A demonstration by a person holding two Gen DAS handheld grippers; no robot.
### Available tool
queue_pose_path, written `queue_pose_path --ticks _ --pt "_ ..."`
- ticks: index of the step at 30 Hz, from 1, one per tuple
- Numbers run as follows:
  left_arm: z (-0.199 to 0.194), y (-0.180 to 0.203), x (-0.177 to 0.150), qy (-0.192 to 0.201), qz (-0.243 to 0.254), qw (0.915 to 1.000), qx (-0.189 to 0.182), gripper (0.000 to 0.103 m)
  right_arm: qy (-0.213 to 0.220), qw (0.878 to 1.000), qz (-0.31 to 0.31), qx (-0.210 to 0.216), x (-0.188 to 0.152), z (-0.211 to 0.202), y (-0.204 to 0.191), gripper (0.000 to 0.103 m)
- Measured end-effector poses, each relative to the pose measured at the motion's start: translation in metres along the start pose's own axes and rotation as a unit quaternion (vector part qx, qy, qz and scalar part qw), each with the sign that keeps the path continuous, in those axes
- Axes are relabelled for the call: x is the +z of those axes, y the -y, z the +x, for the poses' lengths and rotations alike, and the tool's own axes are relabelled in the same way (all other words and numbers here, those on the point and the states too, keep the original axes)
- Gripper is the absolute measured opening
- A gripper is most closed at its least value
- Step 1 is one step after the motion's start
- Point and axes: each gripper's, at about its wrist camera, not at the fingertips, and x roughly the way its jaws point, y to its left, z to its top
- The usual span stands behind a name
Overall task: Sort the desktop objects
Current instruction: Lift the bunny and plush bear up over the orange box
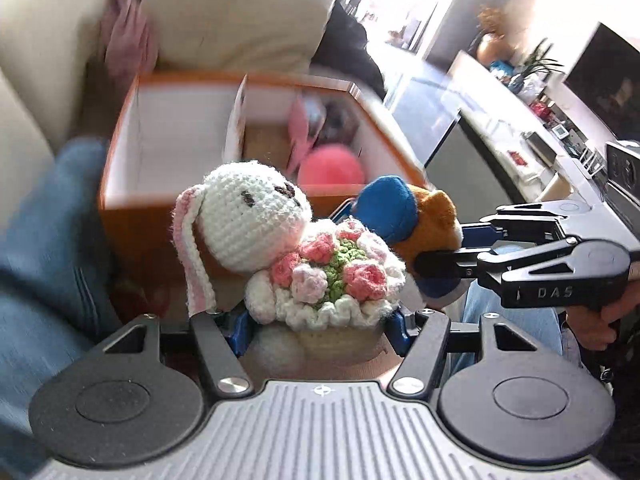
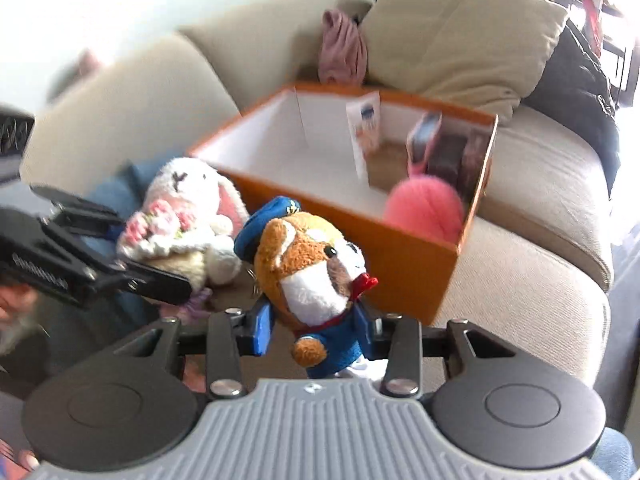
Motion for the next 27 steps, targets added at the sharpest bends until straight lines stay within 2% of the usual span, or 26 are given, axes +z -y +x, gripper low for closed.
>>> queue_pose_path --ticks 3,8,11,17,20,27 --pt "-0.015 0.007 0.017 0.029 0.019 0.9994 0.008 0.073 0.033 0.999 0.022 0.016 0.018 -0.010 -0.001 0.043" --pt "-0.024 0.014 0.044 0.084 0.046 0.9946 0.039 0.073 0.094 0.994 0.055 0.005 0.051 -0.016 -0.004 0.043" --pt "-0.020 0.013 0.059 0.097 0.054 0.9923 0.056 0.073 0.113 0.990 0.087 -0.001 0.069 -0.006 0.002 0.044" --pt "0.011 0.001 0.083 0.073 0.057 0.9932 0.070 0.073 0.107 0.986 0.126 -0.013 0.085 0.022 0.013 0.044" --pt "0.028 -0.007 0.090 0.056 0.056 0.9942 0.073 0.073 0.085 0.986 0.141 -0.029 0.083 0.040 0.020 0.044" --pt "0.071 -0.022 0.094 -0.017 0.067 0.9953 0.068 0.074 0.011 0.983 0.171 -0.061 0.076 0.076 0.038 0.044"
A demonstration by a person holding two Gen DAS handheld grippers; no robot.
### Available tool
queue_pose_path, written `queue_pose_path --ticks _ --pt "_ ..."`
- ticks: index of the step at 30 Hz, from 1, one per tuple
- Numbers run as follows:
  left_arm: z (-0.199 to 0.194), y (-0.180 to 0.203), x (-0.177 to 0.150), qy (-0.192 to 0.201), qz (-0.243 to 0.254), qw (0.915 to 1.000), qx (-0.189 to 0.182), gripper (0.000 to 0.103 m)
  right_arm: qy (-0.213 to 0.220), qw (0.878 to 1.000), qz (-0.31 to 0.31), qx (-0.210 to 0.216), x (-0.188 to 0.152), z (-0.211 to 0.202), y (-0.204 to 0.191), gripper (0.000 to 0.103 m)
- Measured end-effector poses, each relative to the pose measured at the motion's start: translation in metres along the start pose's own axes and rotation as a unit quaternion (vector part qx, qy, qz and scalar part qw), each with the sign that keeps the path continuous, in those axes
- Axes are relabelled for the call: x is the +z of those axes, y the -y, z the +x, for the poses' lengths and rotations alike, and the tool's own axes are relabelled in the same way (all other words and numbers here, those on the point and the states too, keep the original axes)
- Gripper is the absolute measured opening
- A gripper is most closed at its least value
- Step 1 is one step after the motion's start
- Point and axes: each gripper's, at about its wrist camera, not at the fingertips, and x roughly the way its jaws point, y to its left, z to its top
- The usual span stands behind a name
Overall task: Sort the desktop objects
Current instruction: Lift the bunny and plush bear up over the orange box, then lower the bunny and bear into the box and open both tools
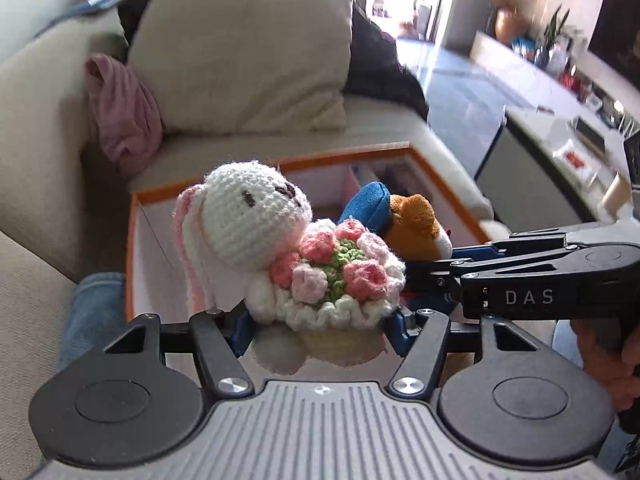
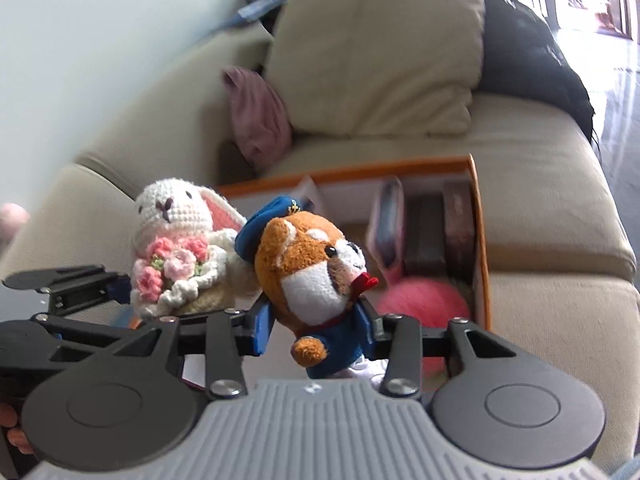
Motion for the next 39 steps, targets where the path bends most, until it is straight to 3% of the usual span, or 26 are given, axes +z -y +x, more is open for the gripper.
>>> queue_pose_path --ticks 8,22,27,34,39 --pt "0.028 -0.004 -0.002 -0.061 0.027 0.9976 -0.019 0.074 -0.062 0.997 0.013 -0.034 -0.002 0.027 0.010 0.046" --pt "0.063 -0.007 0.001 -0.139 0.068 0.9865 -0.053 0.075 -0.075 0.996 0.033 -0.026 -0.001 0.035 0.016 0.050" --pt "0.073 -0.003 0.006 -0.149 0.083 0.9833 -0.062 0.077 -0.073 0.997 0.021 -0.024 -0.001 0.032 0.014 0.051" --pt "0.080 -0.008 0.009 -0.162 0.076 0.9796 -0.091 0.078 -0.069 0.996 -0.033 -0.055 -0.001 0.027 0.002 0.051" --pt "0.075 -0.019 0.008 -0.147 0.066 0.9819 -0.100 0.078 -0.069 0.997 -0.034 -0.033 0.000 0.022 0.008 0.053"
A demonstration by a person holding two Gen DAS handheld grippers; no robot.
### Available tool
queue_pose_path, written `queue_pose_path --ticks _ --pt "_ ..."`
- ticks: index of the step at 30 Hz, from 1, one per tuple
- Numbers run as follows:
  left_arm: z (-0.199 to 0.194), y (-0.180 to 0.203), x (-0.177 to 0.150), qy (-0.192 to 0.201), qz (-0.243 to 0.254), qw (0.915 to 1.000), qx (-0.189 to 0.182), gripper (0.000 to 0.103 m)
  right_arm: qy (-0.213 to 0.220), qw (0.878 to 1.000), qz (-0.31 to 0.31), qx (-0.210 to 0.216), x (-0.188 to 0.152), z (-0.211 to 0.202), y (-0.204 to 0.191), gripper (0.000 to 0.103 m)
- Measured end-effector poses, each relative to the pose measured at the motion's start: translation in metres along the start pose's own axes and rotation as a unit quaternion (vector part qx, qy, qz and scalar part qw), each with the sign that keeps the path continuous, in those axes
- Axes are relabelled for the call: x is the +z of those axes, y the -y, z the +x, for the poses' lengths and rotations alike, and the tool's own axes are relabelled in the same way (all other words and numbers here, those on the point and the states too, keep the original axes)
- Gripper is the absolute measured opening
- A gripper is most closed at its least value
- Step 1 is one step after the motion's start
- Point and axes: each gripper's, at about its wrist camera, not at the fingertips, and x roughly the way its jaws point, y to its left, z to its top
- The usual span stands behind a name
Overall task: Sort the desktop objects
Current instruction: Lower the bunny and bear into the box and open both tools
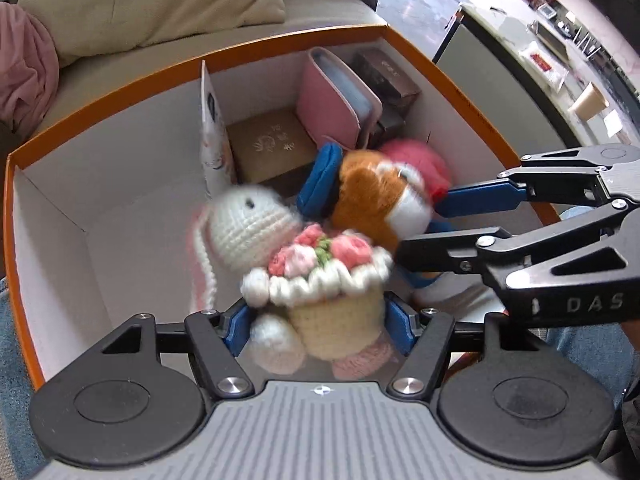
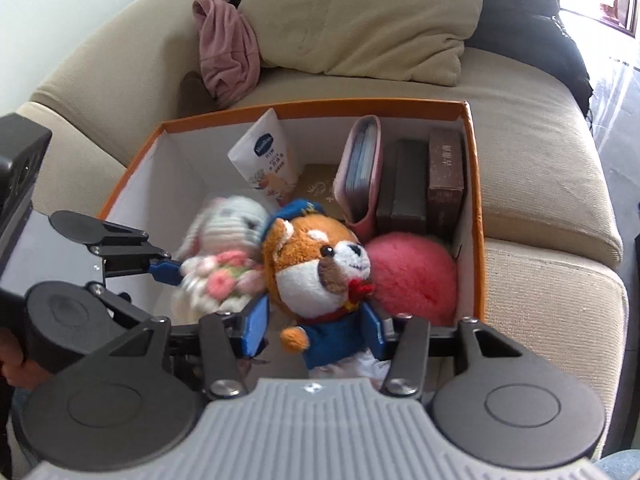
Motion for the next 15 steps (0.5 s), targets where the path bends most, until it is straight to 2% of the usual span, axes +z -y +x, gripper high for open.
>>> queue_pose_path --ticks 7,13,15 --pt "-0.007 -0.007 -0.004 0.008 -0.001 0.9998 -0.018 0.078 -0.001 0.999 -0.038 -0.007 -0.001 -0.007 -0.004 0.052" --pt "-0.008 -0.002 -0.006 0.009 0.027 0.9995 -0.016 0.078 -0.004 0.999 -0.049 -0.012 -0.003 -0.011 0.001 0.051" --pt "-0.008 -0.004 -0.007 0.008 0.018 0.9996 -0.022 0.078 -0.003 0.999 -0.047 -0.009 -0.003 -0.012 0.002 0.051"
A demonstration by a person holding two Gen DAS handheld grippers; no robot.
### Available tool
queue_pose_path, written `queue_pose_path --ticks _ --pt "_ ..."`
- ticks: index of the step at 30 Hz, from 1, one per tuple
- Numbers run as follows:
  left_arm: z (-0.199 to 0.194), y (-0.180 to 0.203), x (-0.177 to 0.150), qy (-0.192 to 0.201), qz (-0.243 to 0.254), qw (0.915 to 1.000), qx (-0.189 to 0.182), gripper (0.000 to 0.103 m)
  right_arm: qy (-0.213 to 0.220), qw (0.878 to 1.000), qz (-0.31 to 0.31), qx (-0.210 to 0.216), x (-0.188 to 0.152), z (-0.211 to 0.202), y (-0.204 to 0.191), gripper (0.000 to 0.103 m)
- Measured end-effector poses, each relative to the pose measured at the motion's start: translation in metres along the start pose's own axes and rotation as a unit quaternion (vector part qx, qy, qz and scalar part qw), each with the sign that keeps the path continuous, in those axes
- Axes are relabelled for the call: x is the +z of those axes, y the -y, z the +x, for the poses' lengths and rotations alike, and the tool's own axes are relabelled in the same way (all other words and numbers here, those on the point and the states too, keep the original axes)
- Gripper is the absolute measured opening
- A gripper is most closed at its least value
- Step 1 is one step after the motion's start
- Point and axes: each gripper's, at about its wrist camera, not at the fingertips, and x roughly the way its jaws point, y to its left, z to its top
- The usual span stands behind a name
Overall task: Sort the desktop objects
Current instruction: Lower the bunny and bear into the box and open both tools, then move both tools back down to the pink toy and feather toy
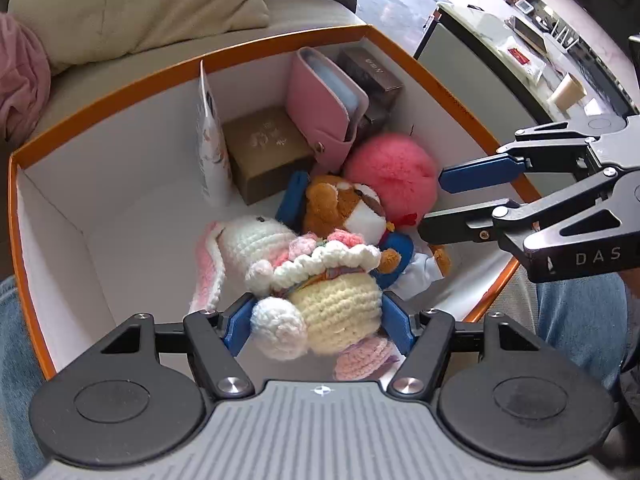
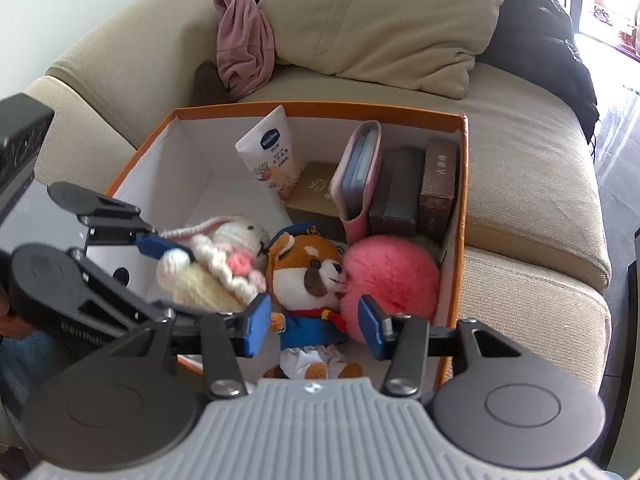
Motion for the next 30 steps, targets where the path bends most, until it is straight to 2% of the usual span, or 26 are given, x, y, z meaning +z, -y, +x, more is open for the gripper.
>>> queue_pose_path --ticks 3,5,7,10,15,18,21,23,26,30 --pt "-0.007 -0.011 0.000 0.010 -0.033 0.9986 -0.041 0.078 0.002 1.000 -0.002 0.002 -0.002 -0.001 0.000 0.051" --pt "-0.015 -0.018 0.001 0.018 -0.053 0.9969 -0.055 0.078 0.002 1.000 -0.002 0.002 -0.003 -0.002 0.000 0.051" --pt "-0.021 -0.024 0.002 0.026 -0.068 0.9959 -0.054 0.078 0.004 1.000 0.001 0.000 -0.002 -0.002 0.001 0.051" --pt "-0.017 -0.032 0.008 0.008 -0.123 0.9915 -0.040 0.078 0.011 1.000 0.007 0.000 -0.001 -0.003 0.003 0.051" --pt "0.002 -0.034 0.009 0.001 -0.158 0.9864 -0.045 0.076 0.023 1.000 0.002 0.008 -0.004 -0.009 0.000 0.051" --pt "0.011 -0.029 0.010 0.007 -0.148 0.9882 -0.038 0.067 0.032 0.999 -0.010 -0.009 -0.007 -0.013 0.000 0.051" --pt "0.010 -0.020 0.011 0.013 -0.114 0.9930 -0.029 0.062 0.037 0.999 -0.016 -0.027 -0.010 -0.015 0.003 0.051" --pt "0.009 -0.014 0.009 0.018 -0.088 0.9956 -0.026 0.060 0.035 0.999 -0.010 -0.023 -0.012 -0.014 0.006 0.051" --pt "0.011 -0.009 0.009 0.028 -0.067 0.9967 -0.035 0.059 0.031 0.999 -0.004 -0.019 -0.014 -0.010 0.008 0.051" --pt "0.009 -0.010 0.008 0.030 -0.079 0.9959 -0.032 0.062 0.031 0.999 -0.006 -0.018 -0.017 -0.008 0.004 0.050"
